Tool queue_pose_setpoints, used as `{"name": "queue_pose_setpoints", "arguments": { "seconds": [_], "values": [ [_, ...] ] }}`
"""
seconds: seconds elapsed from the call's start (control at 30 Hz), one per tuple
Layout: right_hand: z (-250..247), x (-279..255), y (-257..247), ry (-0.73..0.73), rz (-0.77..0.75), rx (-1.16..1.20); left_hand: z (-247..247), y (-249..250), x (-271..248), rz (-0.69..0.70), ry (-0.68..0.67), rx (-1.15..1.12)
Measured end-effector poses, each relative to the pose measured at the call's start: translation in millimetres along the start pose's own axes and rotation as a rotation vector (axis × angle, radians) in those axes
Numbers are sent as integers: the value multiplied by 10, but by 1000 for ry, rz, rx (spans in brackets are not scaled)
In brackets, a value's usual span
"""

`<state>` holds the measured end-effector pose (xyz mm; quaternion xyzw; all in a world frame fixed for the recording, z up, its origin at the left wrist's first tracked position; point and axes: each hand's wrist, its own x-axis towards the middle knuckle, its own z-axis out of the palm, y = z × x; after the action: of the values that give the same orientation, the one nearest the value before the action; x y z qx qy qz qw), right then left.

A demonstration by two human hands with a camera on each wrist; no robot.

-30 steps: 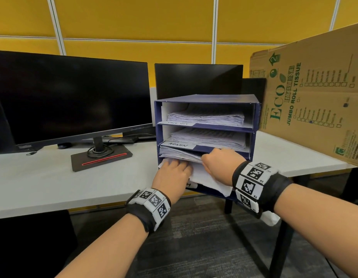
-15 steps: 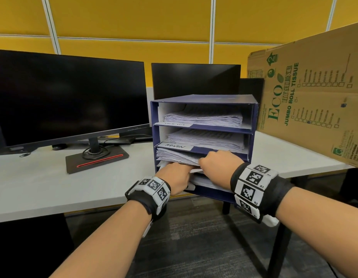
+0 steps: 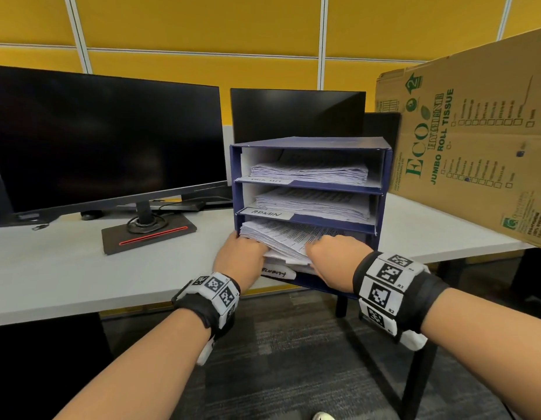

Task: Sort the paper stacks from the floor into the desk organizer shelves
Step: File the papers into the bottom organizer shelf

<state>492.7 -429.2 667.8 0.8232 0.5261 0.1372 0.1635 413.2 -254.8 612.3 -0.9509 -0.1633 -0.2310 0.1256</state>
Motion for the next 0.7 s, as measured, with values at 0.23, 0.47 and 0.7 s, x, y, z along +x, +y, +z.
{"name": "queue_pose_setpoints", "arguments": {
  "seconds": [0.23, 0.47, 0.7],
  "values": [
    [-53, -19, -44, -21, -21, -39, -196, -261, -14, -50, 158, -89],
    [64, 103, 45, 18, 59, -14, -173, -183, 258, -36, -100, 184],
    [200, 262, 147, 8, 125, 47, -90, -11, 475, -60, -179, 262]
  ]
}}
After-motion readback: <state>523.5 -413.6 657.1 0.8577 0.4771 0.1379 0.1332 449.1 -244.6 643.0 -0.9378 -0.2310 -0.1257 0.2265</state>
